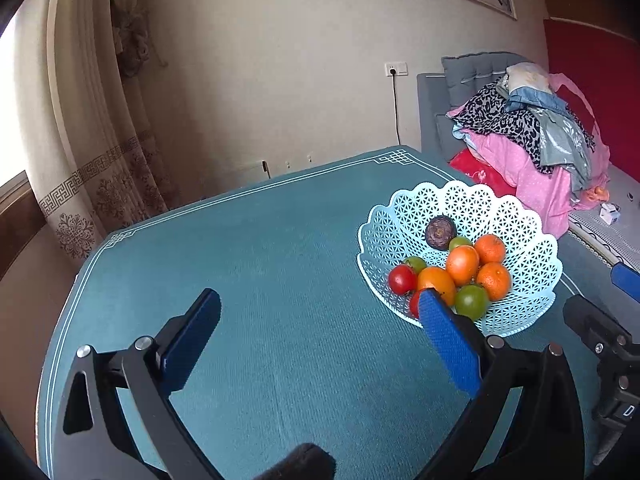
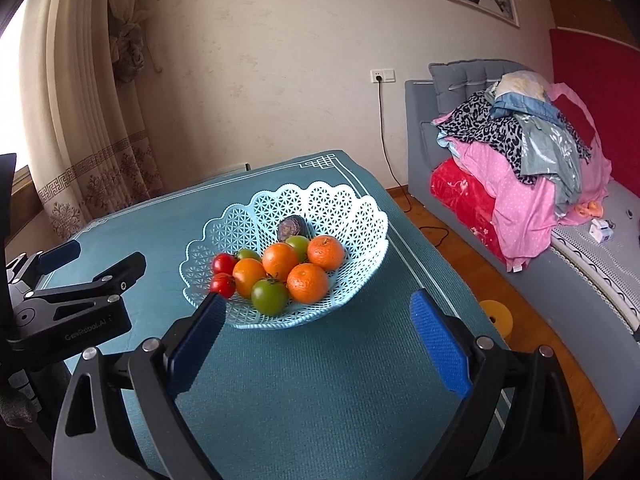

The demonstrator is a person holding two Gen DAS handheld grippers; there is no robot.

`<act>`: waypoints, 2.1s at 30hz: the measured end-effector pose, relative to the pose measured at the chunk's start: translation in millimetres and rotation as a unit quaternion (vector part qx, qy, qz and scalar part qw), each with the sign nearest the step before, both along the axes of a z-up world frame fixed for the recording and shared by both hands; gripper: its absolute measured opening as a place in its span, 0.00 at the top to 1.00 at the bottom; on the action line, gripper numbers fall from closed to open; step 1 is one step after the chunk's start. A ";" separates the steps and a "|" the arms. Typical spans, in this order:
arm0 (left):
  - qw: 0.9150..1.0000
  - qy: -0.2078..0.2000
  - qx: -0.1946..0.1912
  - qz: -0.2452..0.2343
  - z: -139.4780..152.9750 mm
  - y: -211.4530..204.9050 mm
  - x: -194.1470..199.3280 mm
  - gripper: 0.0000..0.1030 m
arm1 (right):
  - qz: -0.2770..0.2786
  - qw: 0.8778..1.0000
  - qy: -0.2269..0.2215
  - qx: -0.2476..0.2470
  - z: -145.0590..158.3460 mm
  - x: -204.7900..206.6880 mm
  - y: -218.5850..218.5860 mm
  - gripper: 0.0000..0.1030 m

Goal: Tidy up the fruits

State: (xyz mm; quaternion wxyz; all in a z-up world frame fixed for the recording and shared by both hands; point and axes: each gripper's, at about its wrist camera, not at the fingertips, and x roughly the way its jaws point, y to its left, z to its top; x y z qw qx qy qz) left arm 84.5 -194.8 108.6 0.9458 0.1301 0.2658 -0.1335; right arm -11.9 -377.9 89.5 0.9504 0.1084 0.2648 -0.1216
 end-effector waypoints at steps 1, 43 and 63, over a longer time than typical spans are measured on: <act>1.000 0.000 -0.001 -0.001 0.7 0.9 -0.6 0.02 | 0.000 1.000 0.000 0.000 0.0 0.0 0.1 0.10; 1.000 -0.009 0.015 -0.014 2.1 -13.1 -3.7 0.02 | 0.000 1.000 0.007 -0.005 -1.4 5.2 1.0 0.10; 1.000 -0.004 0.015 -0.019 -1.3 -16.3 -3.8 0.02 | -0.003 1.000 0.016 -0.004 -6.4 10.6 -1.9 0.10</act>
